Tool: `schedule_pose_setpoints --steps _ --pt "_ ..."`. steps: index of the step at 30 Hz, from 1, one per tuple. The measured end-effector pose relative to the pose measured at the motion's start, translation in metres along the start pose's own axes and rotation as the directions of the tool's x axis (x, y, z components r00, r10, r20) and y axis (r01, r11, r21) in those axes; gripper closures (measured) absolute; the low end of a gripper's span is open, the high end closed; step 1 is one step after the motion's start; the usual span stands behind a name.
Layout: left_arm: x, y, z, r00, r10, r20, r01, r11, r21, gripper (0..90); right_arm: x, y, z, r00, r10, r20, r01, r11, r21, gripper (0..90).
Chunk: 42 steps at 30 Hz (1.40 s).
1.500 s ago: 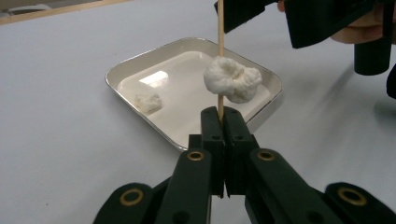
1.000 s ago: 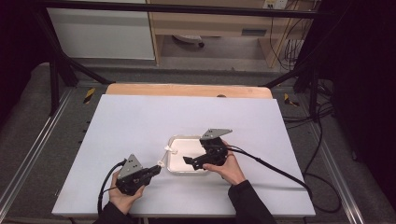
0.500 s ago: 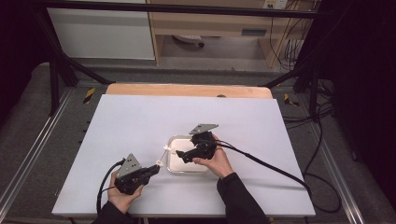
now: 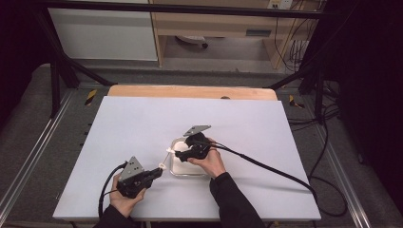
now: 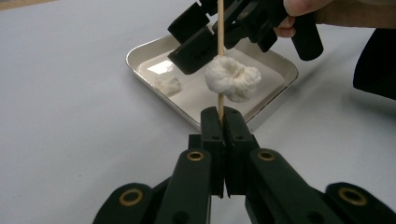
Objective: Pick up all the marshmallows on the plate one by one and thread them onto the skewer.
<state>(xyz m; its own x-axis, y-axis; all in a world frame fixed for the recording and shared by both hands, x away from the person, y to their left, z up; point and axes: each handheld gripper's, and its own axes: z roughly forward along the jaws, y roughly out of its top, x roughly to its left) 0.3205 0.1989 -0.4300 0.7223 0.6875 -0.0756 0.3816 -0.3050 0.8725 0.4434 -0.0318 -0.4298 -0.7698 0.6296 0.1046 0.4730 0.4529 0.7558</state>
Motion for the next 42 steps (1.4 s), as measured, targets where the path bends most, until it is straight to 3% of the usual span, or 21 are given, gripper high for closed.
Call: schedule_pose_setpoints --steps 21,26,35,42 --pt "0.000 0.000 0.001 1.0000 0.004 0.001 -0.004 1.0000 0.003 88.6 0.005 -0.006 0.023 0.9986 -0.043 -0.030 0.044 0.998 0.045 58.4" --pt "0.000 0.000 0.001 1.0000 0.002 0.000 -0.002 1.0000 0.002 88.5 0.005 -0.006 0.022 0.9974 -0.062 -0.036 0.064 0.996 0.055 66.4" --pt "-0.001 0.000 0.001 1.0000 0.007 0.001 -0.007 1.0000 0.002 88.6 0.003 -0.006 0.022 0.9980 -0.051 -0.038 0.053 0.997 0.054 73.2" --pt "-0.001 0.000 0.001 1.0000 0.008 0.000 -0.008 1.0000 0.002 88.6 0.002 0.001 0.007 0.9975 -0.050 -0.050 0.052 0.998 0.038 75.5"
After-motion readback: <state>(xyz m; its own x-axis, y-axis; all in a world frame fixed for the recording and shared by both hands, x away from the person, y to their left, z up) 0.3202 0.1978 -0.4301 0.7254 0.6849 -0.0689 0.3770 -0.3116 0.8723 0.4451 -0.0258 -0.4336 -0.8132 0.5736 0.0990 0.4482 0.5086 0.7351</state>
